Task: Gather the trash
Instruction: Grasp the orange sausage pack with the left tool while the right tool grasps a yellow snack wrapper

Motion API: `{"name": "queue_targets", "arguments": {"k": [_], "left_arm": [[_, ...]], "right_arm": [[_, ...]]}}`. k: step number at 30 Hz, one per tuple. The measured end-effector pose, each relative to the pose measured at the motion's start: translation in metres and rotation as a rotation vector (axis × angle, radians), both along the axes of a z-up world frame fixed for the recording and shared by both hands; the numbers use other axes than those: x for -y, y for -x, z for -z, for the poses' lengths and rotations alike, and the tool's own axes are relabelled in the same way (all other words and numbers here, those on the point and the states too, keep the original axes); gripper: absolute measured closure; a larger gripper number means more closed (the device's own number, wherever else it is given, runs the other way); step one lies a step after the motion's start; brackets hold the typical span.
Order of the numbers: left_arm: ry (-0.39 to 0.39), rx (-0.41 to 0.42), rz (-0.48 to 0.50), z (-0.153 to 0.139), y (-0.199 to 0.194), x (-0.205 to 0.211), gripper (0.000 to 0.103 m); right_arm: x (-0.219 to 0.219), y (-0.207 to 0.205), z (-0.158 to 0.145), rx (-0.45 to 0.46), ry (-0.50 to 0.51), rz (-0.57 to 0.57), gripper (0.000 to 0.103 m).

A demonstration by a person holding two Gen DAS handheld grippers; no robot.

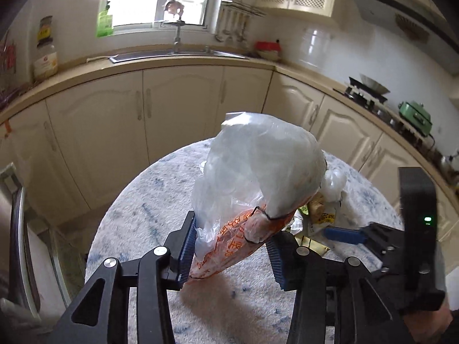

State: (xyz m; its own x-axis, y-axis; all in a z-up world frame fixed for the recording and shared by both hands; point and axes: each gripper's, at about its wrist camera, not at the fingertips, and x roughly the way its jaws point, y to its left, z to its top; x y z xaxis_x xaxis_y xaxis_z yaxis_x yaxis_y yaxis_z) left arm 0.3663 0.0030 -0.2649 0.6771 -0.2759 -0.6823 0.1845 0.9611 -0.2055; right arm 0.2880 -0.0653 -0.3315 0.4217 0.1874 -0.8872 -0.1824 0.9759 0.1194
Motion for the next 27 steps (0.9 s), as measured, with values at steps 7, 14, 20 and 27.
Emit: {"name": "queue_targets", "arguments": {"k": [7,14,20,27], "left_arm": [[0.0,0.019,-0.036,-0.001,0.027,-0.006,0.067],[0.04,0.027,-0.059,-0.007,0.085,-0.026,0.074],[0.059,0.057,-0.046,-0.023,0.123,-0.02,0.075],[0.053,0.096,0.024,-0.047,0.161,0.016,0.075]], "right_arm": [[-0.014,0.001,0.003,0.019,0.024,-0.031,0.064],[0.012,0.034,-0.011,0.007,-0.075,0.032,0.065],[0.031,0.062,-0.034,0.036,-0.128,0.081,0.065],[0.062,0.097,-0.072,0.111,-0.122,0.146,0.065]]}}
